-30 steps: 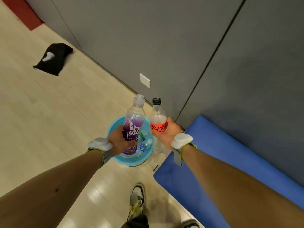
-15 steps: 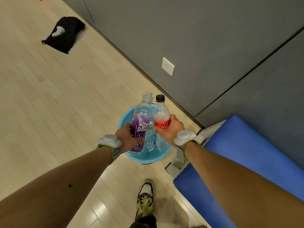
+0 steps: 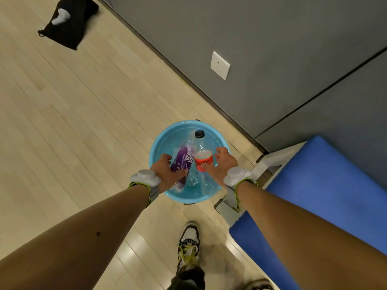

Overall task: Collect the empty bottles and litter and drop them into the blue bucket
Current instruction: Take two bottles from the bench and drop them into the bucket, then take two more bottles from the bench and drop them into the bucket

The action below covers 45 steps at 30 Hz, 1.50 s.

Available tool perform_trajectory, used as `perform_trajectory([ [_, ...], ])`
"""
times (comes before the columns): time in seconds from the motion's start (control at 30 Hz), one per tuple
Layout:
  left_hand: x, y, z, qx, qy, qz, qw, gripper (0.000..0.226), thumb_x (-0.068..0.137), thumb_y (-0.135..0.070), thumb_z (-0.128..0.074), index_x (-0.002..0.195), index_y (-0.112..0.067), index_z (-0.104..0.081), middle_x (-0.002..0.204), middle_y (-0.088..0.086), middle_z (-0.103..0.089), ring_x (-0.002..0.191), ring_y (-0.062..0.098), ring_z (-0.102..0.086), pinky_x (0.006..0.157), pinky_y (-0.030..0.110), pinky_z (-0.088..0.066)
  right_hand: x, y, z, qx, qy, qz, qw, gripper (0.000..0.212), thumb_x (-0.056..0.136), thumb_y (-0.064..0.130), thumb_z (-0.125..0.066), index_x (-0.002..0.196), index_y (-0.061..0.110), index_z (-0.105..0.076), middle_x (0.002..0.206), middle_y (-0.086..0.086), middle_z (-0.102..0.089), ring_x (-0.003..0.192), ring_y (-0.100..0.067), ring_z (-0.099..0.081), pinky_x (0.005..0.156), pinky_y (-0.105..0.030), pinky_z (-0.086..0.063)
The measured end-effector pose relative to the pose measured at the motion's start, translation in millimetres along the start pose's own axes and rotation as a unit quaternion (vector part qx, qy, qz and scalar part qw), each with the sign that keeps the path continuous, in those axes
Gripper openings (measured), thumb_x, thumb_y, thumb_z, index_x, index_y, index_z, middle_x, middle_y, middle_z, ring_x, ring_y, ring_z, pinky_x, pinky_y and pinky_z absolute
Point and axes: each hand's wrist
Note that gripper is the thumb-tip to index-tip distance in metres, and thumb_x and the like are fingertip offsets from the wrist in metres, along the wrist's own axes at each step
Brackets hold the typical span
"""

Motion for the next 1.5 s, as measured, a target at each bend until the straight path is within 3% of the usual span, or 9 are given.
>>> perform_trajectory([
  [0.13, 1, -8, 9, 0.0, 0.005, -0.009, 1.0, 0.064, 0.075, -0.043, -0.074, 0.127, -0.016, -0.049, 0.122, 0.005, -0.062, 0.108, 0.026, -0.062, 0.094, 0.038, -0.05, -1, -5, 10, -0.032, -0.007, 0.004, 0.999, 0.066, 0.081, 0.038, -0.069, 0.135, 0.015, -0.039, 0.135, -0.005, -0.054, 0.12, -0.022, -0.054, 0.1, -0.034, -0.045],
  [0.27, -3, -24, 16, 0.007, -0.001, -0.02, 1.0, 0.051, 0.076, -0.04, -0.074, 0.118, -0.019, -0.056, 0.102, -0.002, -0.062, 0.099, 0.024, -0.064, 0.087, 0.033, -0.052, -3, -1, 26, -0.034, -0.015, -0.002, 0.999, 0.063, 0.082, 0.039, -0.067, 0.135, 0.016, -0.041, 0.134, -0.003, -0.055, 0.121, -0.022, -0.054, 0.102, -0.037, -0.045],
  [0.53, -24, -74, 35, 0.018, 0.002, -0.074, 0.997, 0.037, 0.079, -0.04, -0.07, 0.11, -0.02, -0.06, 0.097, -0.002, -0.069, 0.089, 0.019, -0.064, 0.074, 0.023, -0.043, -21, 18, 71, -0.021, -0.04, 0.001, 0.999, 0.047, 0.088, 0.034, -0.061, 0.13, 0.017, -0.049, 0.125, -0.002, -0.061, 0.112, -0.021, -0.059, 0.099, -0.033, -0.048],
  [0.7, -45, -118, 56, -0.016, 0.016, -0.104, 0.994, 0.031, 0.08, -0.034, -0.073, 0.103, -0.016, -0.061, 0.079, -0.006, -0.061, 0.066, 0.007, -0.055, 0.051, 0.005, -0.038, -47, 38, 107, -0.007, -0.066, 0.003, 0.998, 0.038, 0.088, 0.031, -0.059, 0.123, 0.017, -0.055, 0.116, -0.001, -0.066, 0.105, -0.021, -0.063, 0.094, -0.03, -0.049],
  [0.83, -69, -166, 78, -0.024, 0.019, -0.145, 0.989, 0.025, 0.08, -0.024, -0.074, 0.1, -0.013, -0.063, 0.089, -0.001, -0.062, 0.055, -0.001, -0.058, 0.048, 0.005, -0.04, -78, 61, 150, -0.005, -0.103, 0.025, 0.994, 0.034, 0.088, 0.029, -0.06, 0.118, 0.014, -0.058, 0.11, -0.004, -0.068, 0.102, -0.023, -0.064, 0.093, -0.032, -0.05],
  [0.9, -85, -195, 92, -0.017, 0.02, -0.168, 0.985, 0.023, 0.079, -0.027, -0.074, 0.097, -0.019, -0.064, 0.089, -0.002, -0.064, 0.061, 0.005, -0.061, 0.05, 0.005, -0.04, -97, 75, 177, -0.004, -0.116, 0.028, 0.993, 0.032, 0.088, 0.027, -0.06, 0.117, 0.013, -0.059, 0.109, -0.005, -0.069, 0.102, -0.024, -0.065, 0.094, -0.032, -0.049],
  [1.07, -135, -274, 120, 0.021, 0.017, -0.228, 0.973, 0.022, 0.077, -0.032, -0.074, 0.094, -0.02, -0.067, 0.081, -0.005, -0.066, 0.081, 0.017, -0.063, 0.076, 0.021, -0.043, -151, 105, 251, 0.033, -0.172, 0.028, 0.984, 0.03, 0.088, 0.027, -0.06, 0.115, 0.014, -0.06, 0.096, 0.001, -0.067, 0.1, -0.022, -0.065, 0.091, -0.027, -0.049],
  [1.27, -201, -358, 143, 0.054, 0.039, -0.308, 0.949, 0.016, 0.078, -0.029, -0.073, 0.075, -0.023, -0.058, 0.071, -0.003, -0.064, 0.07, 0.017, -0.06, 0.081, 0.029, -0.052, -226, 123, 321, 0.05, -0.243, 0.027, 0.968, 0.027, 0.089, 0.024, -0.058, 0.113, 0.012, -0.062, 0.091, 0.002, -0.066, 0.096, -0.021, -0.066, 0.087, -0.027, -0.049],
  [1.5, -285, -439, 149, 0.084, 0.041, -0.403, 0.91, 0.021, 0.078, -0.029, -0.074, 0.093, -0.015, -0.07, 0.079, 0.001, -0.068, 0.075, 0.016, -0.062, 0.074, 0.023, -0.046, -321, 119, 386, 0.091, -0.328, 0.003, 0.94, 0.026, 0.088, 0.025, -0.06, 0.11, 0.011, -0.063, 0.096, -0.004, -0.071, 0.094, -0.021, -0.066, 0.088, -0.029, -0.051],
])
Point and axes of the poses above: each hand's wrist, its own x-axis towards the middle knuckle, its own z-axis out of the back of the hand, y = z × x
